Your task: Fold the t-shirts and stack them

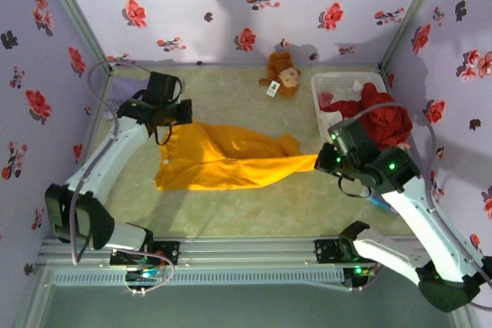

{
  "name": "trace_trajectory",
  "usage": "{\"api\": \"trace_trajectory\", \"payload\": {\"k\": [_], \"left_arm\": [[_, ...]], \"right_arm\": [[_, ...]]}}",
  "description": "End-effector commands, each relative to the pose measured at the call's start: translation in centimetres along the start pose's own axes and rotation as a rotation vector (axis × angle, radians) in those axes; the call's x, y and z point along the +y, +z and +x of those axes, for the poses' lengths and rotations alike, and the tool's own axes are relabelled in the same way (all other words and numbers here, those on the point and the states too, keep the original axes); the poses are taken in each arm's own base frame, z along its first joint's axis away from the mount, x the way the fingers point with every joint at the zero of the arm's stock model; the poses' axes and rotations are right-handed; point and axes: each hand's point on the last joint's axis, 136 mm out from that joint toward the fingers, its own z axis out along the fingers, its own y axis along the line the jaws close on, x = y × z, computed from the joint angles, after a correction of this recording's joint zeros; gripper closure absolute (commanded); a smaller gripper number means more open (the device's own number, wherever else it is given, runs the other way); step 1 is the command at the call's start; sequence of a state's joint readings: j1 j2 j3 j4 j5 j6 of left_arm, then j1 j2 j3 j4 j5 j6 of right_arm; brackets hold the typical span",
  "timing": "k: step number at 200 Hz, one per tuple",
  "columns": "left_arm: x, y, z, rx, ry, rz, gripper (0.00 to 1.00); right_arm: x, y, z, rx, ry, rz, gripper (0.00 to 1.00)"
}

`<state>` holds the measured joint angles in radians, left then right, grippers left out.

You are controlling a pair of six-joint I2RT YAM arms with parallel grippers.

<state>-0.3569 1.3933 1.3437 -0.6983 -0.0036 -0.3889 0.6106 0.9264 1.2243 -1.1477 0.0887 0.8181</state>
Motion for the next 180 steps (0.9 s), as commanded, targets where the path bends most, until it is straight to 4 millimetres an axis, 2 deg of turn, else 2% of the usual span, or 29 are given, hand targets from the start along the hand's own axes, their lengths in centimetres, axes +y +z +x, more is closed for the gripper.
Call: {"api": "trace_trajectory", "payload": {"k": [1,25,39,53,72,84,87,99,131,156,180], "left_arm": [[0.4,-4.0,-3.1,-0.1,-0.066,0.009,1.0],[-0.3,-7.2,-5.1,-0.167,-0.077,0.056,1.0],[-0.5,-7.6,-4.9,-0.127,-0.094,0.083,1.0],[-0.4,-5.7,-2.9,0.006,-0.096,0.095,1.0],[0.2,-1.8,1.8,0.208,-0.083,0.091,1.0],[1.0,0.2,4.6,0.277,-0.096,0.072,0.86],[1.1,0.8,4.7,0.27,-0.102,0.072,0.82],[2.0,2.5,7.0,0.327,-0.127,0.043,0.73],[3.4,6.4,12.0,0.444,-0.19,0.018,0.62],[4.7,8.7,14.0,0.497,-0.179,-0.014,0.59],[5.9,10.0,13.9,0.497,-0.161,-0.034,0.58]], "right_arm": [[1.1,-1.9,-2.9,-0.1,-0.069,-0.004,1.0],[2.9,-3.1,-4.6,-0.143,-0.083,-0.049,1.0],[3.3,-3.7,-5.3,-0.154,-0.099,-0.041,1.0],[3.1,-3.7,-5.1,-0.136,-0.106,-0.023,1.0],[2.1,-2.1,-3.6,-0.097,-0.096,-0.013,1.0],[1.3,-1.1,-2.7,-0.078,-0.081,-0.004,1.0],[1.1,-0.9,-2.5,-0.073,-0.078,-0.001,1.0],[0.2,-0.1,-1.6,-0.051,-0.065,0.02,1.0],[-1.3,1.8,0.5,0.001,-0.02,0.037,1.0],[-2.1,3.1,1.8,0.038,0.013,0.041,1.0],[-2.6,3.8,2.7,0.062,0.027,0.051,1.0]]}}
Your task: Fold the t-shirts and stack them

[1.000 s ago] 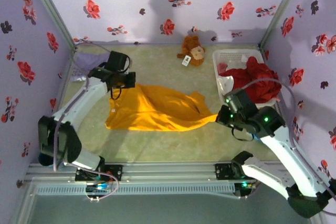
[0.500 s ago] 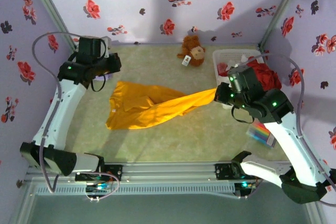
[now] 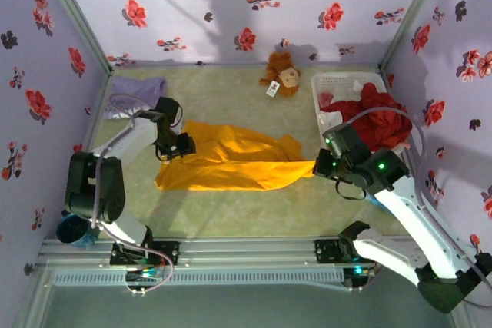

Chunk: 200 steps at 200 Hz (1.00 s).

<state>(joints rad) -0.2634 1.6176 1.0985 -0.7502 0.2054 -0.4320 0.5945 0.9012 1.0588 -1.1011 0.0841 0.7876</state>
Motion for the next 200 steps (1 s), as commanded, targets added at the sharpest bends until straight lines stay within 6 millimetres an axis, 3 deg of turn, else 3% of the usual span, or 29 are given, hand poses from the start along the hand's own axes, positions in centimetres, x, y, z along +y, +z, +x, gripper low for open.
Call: {"api": "trace_trajectory", "payload": {"k": [1,26,63,134,188,200], "left_arm": [[0.6,0.8,-1.7,-0.039,0.019,0.006,0.58],[0.7,0.8,-2.8,-0.063,0.033,0.012,0.58],[2.6,1.3,-3.6,-0.072,-0.001,-0.015,0.58],[2.6,3.1,-4.2,-0.069,0.007,0.004,0.6],[1.7,3.5,-4.8,-0.087,-0.001,0.056,0.8],[1.7,3.5,-4.9,-0.089,-0.001,0.058,0.8]], "right_arm": [[0.0,0.4,0.3,0.004,0.052,-0.023,1.0],[-0.3,0.8,0.6,0.016,0.06,-0.012,1.0],[-0.3,0.8,0.4,0.013,0.073,-0.009,1.0],[0.0,0.8,0.0,0.021,0.081,-0.007,1.0],[0.0,0.5,-0.2,0.019,0.084,-0.001,1.0],[-0.1,0.5,-0.2,0.02,0.085,0.002,1.0]]}}
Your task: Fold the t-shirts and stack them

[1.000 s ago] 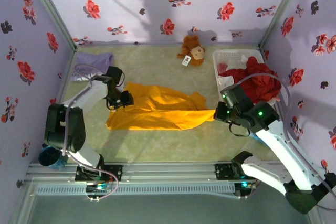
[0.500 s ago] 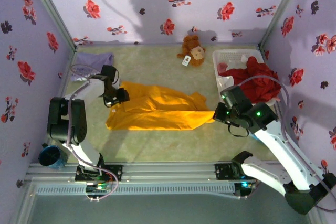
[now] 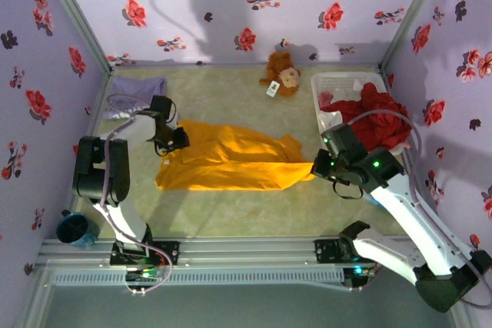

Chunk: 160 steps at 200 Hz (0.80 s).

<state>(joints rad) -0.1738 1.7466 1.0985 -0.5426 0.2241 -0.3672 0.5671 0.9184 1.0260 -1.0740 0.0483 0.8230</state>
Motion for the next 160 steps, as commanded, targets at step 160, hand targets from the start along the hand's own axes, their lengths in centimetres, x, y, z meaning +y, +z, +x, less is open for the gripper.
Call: {"api": "trace_trajectory", "payload": {"k": [160], "left_arm": [[0.0,-0.5,0.7,-0.01,0.007,0.018,1.0]], "right_arm": [[0.1,-1.2,-0.5,-0.02,0.033,-0.015,1.0]]}}
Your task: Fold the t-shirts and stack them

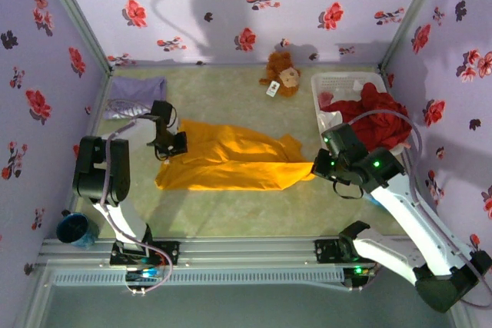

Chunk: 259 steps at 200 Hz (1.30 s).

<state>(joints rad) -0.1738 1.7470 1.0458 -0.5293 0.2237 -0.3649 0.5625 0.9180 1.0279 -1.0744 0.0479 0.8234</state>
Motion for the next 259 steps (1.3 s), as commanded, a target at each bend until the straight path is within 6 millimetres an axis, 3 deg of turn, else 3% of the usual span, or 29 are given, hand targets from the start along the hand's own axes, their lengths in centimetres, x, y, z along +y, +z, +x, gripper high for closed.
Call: {"api": "trace_trajectory", "payload": {"k": [1,19,38,79,100,116,169,259], "left_arm": [[-0.9,-1.6,-1.0,-0.049,0.014,0.032,1.0],[-1.8,-4.6,-2.3,-0.123,0.03,0.044,1.0],[-2.9,-10.0,-4.4,-0.263,0.049,0.045,1.0],[-4.5,-27.5,-8.5,-0.694,-0.04,0.209,1.0],[-6.2,-34.5,-8.4,-0.849,0.037,0.252,1.0],[-6.5,-38.6,-7.7,-0.951,0.097,0.214,1.0],[-7.3,-48.9,-4.7,-1.25,0.187,0.192,1.0],[-8.4,-62.7,3.9,-1.78,0.314,0.232,1.0]], "right_arm": [[0.2,-1.2,-0.4,-0.018,0.028,-0.014,1.0],[0.3,-1.6,-0.8,-0.038,0.021,-0.022,1.0],[0.3,-2.2,-1.5,-0.066,-0.005,-0.009,1.0],[1.6,-4.0,-5.0,-0.149,-0.132,0.051,1.0],[2.7,-5.8,-7.1,-0.201,-0.217,0.073,1.0],[3.3,-8.1,-9.0,-0.269,-0.277,0.09,1.0],[5.8,-16.6,-13.4,-0.53,-0.387,0.013,1.0],[8.1,-31.3,-15.8,-1.043,-0.417,-0.266,1.0]]}}
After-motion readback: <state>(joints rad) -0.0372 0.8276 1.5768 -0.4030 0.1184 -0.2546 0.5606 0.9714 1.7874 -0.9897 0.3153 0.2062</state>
